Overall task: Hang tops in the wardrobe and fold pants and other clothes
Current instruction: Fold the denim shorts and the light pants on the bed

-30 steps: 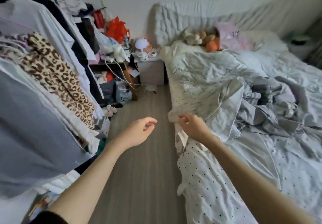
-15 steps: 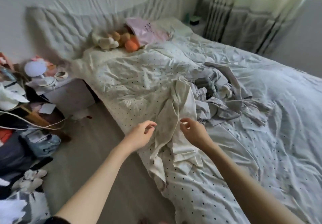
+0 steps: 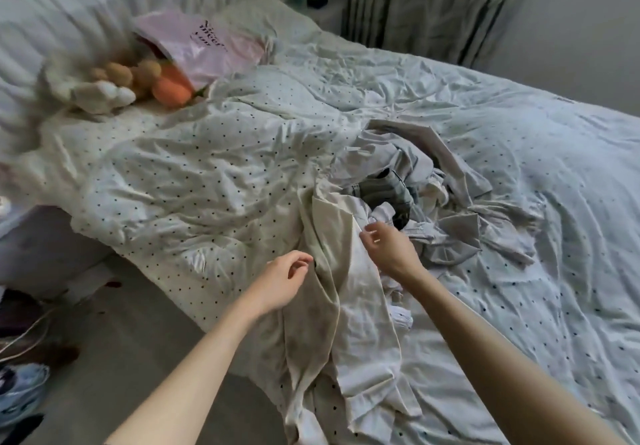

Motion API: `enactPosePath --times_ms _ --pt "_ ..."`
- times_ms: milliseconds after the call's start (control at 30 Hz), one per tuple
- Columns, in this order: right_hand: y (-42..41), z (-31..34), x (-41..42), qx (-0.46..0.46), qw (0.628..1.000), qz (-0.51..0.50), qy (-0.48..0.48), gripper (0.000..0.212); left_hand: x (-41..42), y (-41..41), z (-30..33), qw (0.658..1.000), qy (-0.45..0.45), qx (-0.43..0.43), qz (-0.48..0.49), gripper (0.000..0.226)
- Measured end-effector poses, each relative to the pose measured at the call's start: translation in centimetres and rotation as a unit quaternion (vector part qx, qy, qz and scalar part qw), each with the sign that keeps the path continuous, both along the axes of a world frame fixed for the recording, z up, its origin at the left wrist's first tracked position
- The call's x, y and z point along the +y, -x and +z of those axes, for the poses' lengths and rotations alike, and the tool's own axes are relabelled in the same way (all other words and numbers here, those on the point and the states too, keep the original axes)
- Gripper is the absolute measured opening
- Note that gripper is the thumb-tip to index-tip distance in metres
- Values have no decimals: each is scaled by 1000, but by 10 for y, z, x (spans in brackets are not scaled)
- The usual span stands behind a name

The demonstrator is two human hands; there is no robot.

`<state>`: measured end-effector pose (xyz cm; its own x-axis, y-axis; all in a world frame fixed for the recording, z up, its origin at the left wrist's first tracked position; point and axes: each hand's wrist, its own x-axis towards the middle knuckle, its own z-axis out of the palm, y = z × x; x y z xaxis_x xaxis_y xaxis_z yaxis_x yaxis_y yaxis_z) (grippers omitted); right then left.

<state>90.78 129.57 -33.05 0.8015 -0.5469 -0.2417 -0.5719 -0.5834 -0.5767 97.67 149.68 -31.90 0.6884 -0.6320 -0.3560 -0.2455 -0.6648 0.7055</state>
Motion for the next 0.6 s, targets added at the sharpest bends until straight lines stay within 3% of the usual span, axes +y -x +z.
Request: enactPosePath --times_ms 167,267,433,600 --pt "-69 -27 -6 90 988 49 112 49 -26 -46 -20 1000 -8 4 11 27" --pt "-86 -37 -5 96 979 66 166 28 -32 -61 -29 1000 -14 11 7 27" --pt "-57 -33 -15 11 991 -5 134 17 -54 -83 -31 1000 8 -13 18 28" --pt "5 -14 -25 26 987 -105 116 20 -94 -75 -27 998 17 -12 -62 35"
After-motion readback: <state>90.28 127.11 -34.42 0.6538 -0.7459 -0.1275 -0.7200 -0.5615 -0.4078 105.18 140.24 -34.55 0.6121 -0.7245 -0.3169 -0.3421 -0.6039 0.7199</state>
